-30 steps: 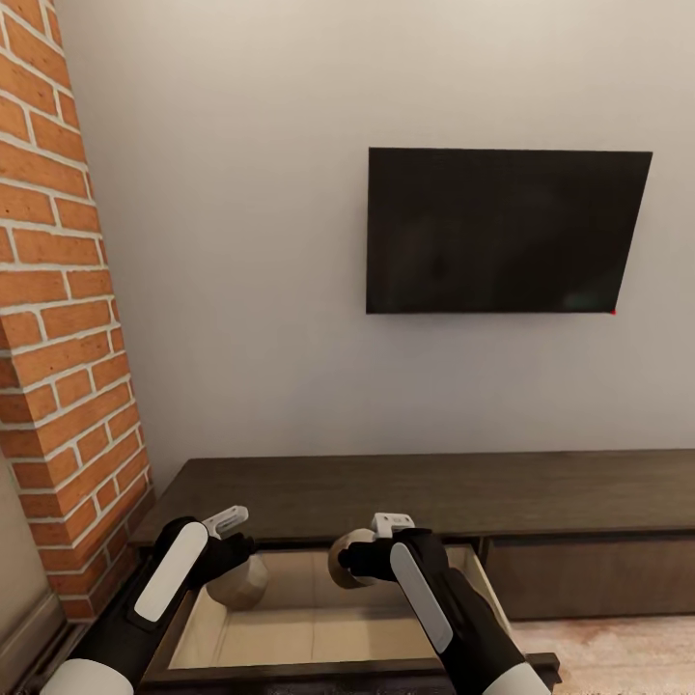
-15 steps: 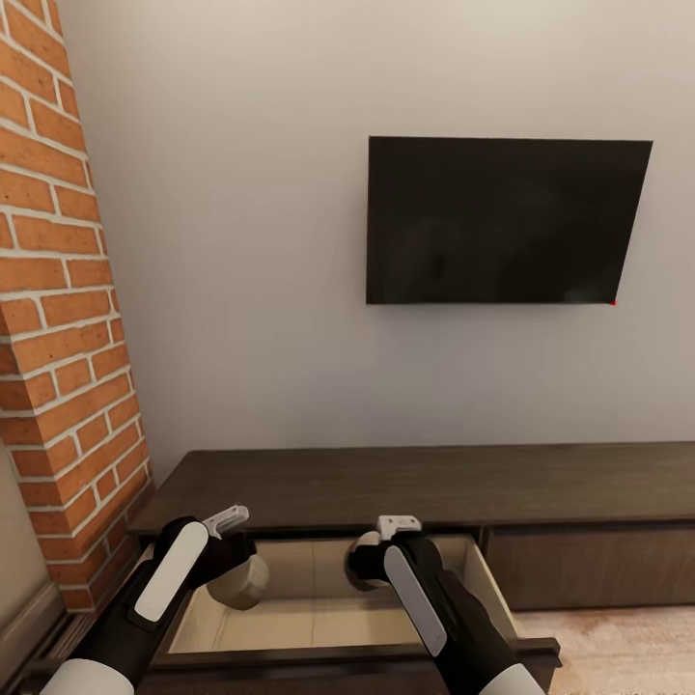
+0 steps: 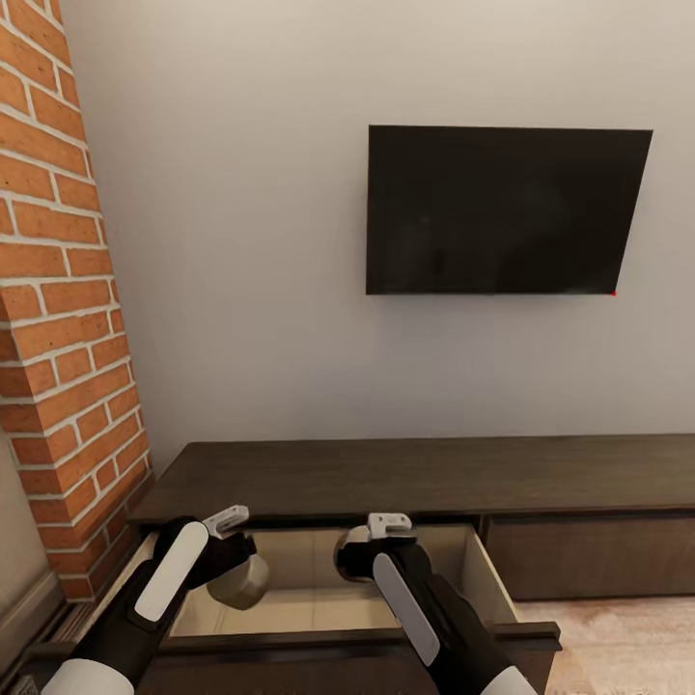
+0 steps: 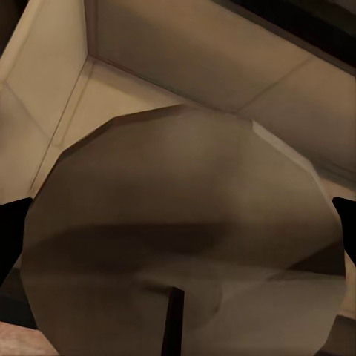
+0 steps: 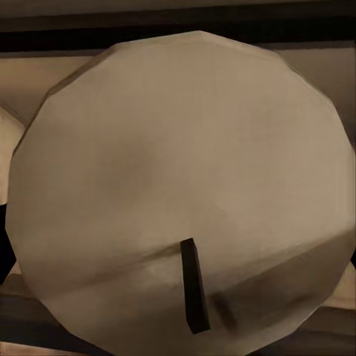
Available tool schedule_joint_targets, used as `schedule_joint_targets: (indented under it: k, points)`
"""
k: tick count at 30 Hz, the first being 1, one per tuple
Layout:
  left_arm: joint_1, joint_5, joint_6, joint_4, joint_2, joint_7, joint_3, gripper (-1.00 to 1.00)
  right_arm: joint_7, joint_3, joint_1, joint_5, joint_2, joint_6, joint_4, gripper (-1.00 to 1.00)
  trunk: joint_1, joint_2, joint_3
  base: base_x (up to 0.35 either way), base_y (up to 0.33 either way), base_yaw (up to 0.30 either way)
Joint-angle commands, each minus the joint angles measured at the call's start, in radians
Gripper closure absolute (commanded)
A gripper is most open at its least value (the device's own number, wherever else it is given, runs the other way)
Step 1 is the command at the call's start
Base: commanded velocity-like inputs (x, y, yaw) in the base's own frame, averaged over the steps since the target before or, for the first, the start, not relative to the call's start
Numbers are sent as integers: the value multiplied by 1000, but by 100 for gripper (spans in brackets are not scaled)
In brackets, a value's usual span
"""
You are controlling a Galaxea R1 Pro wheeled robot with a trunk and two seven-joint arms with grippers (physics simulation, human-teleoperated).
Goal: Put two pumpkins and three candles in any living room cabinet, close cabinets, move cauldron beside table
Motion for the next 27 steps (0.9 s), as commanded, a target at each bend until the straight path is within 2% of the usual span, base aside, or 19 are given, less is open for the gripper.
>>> schedule_joint_targets:
  k: [1, 10, 16, 20, 27]
  points:
    - [-1, 10, -1, -1, 1, 10, -3, 100, -10, 2, -1, -10, 0, 1, -1, 100, 4, -8, -4, 0, 0, 0]
    - [-1, 10, -3, -1, 1, 10, -3, 100, -4, 4, -1, -14, 0, 1, -2, 100, 38, -71, -33, 0, 0, 0]
    - [-1, 10, -3, -1, 1, 10, -3, 100, -4, 5, -1, -19, 0, 2, -4, 100, 38, -71, -33, 0, 0, 0]
    - [-1, 10, -3, -1, 1, 10, -3, 100, -3, 7, -1, -21, 0, 3, -7, 100, 40, -72, -48, 0, 0, 0]
    - [-1, 11, -3, -2, 1, 10, -3, 100, -4, 44, -1, -23, 0, 3, -10, 100, 40, -72, -48, 0, 0, 0]
